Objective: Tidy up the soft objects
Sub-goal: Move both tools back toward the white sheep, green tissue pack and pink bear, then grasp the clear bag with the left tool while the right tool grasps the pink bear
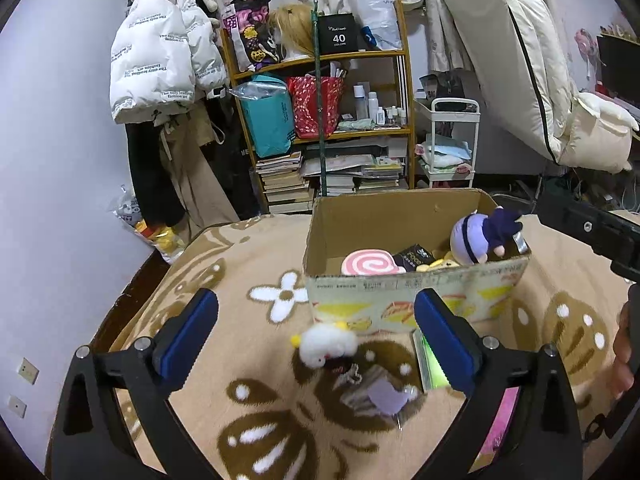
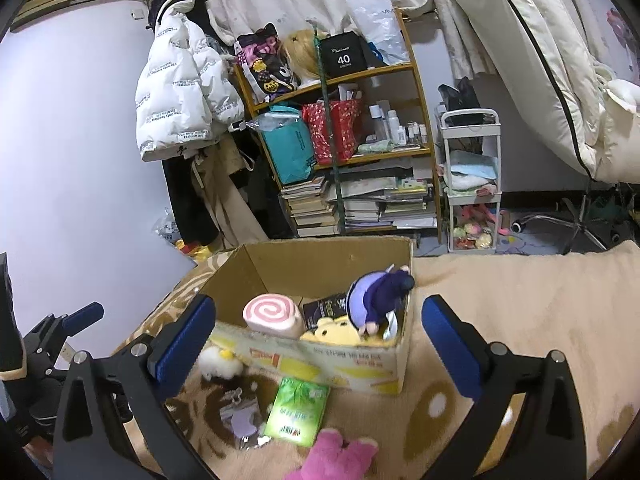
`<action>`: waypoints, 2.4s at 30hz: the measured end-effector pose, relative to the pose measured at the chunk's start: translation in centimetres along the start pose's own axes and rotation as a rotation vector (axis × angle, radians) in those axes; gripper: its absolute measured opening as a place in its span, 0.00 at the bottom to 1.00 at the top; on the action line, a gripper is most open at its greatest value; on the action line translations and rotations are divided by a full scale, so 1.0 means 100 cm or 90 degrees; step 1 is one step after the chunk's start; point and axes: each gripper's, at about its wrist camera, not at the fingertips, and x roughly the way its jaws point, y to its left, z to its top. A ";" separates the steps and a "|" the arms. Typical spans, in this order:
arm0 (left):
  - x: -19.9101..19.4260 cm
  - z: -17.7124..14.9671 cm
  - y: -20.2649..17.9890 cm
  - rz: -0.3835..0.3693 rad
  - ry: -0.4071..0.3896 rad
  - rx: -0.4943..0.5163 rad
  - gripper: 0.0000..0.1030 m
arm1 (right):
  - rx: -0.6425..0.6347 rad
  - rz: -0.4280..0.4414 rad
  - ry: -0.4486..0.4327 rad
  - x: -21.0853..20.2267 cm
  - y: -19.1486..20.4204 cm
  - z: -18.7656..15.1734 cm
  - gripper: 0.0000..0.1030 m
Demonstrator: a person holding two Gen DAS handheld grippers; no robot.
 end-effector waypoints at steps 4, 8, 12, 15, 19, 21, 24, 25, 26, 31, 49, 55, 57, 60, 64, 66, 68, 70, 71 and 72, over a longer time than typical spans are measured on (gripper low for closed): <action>-0.012 -0.010 0.003 -0.009 0.007 -0.013 0.95 | 0.008 -0.010 0.001 -0.014 0.002 -0.005 1.00; -0.022 -0.018 0.003 -0.006 0.013 -0.005 0.95 | 0.015 -0.015 0.010 -0.023 0.002 -0.011 1.00; -0.027 -0.022 0.003 -0.007 0.023 -0.008 0.95 | 0.021 -0.020 0.023 -0.030 0.002 -0.016 1.00; -0.027 -0.026 0.003 -0.004 0.035 -0.008 0.95 | 0.026 -0.025 0.036 -0.033 0.001 -0.022 1.00; -0.022 -0.030 0.001 -0.001 0.052 -0.006 0.95 | 0.036 -0.030 0.070 -0.031 0.000 -0.029 1.00; -0.018 -0.031 0.001 -0.002 0.064 -0.007 0.95 | 0.039 -0.033 0.087 -0.028 0.000 -0.033 1.00; -0.008 -0.034 -0.001 -0.001 0.089 -0.011 0.95 | 0.038 -0.062 0.118 -0.019 0.000 -0.038 1.00; -0.004 -0.035 -0.001 -0.005 0.099 -0.012 0.95 | 0.039 -0.067 0.129 -0.017 0.000 -0.040 1.00; -0.001 -0.036 -0.001 -0.007 0.107 -0.013 0.95 | 0.042 -0.067 0.140 -0.013 -0.001 -0.041 1.00; 0.016 -0.041 -0.004 -0.019 0.147 -0.015 0.95 | 0.067 -0.071 0.205 0.006 -0.010 -0.052 1.00; 0.072 -0.061 -0.030 -0.070 0.280 0.019 0.95 | 0.115 -0.053 0.328 0.049 -0.019 -0.077 1.00; 0.083 -0.062 -0.035 -0.072 0.298 0.028 0.95 | 0.146 -0.054 0.346 0.056 -0.027 -0.082 1.00; 0.089 -0.063 -0.035 -0.075 0.308 0.023 0.95 | 0.153 -0.058 0.355 0.059 -0.029 -0.084 1.00; 0.097 -0.065 -0.034 -0.079 0.322 0.019 0.95 | 0.161 -0.060 0.373 0.064 -0.032 -0.088 1.00; 0.104 -0.066 -0.037 -0.096 0.324 0.025 0.95 | 0.163 -0.052 0.396 0.071 -0.030 -0.094 1.00; 0.107 -0.067 -0.040 -0.106 0.327 0.031 0.95 | 0.165 -0.052 0.399 0.073 -0.029 -0.096 0.94; 0.111 -0.069 -0.045 -0.109 0.331 0.042 0.95 | 0.168 -0.055 0.407 0.077 -0.028 -0.099 0.88; 0.115 -0.072 -0.049 -0.106 0.339 0.057 0.95 | 0.181 -0.045 0.420 0.082 -0.030 -0.103 0.88; 0.118 -0.074 -0.051 -0.104 0.343 0.062 0.95 | 0.188 -0.042 0.423 0.083 -0.031 -0.104 0.88; 0.121 -0.076 -0.052 -0.104 0.350 0.065 0.95 | 0.194 -0.040 0.429 0.084 -0.034 -0.106 0.87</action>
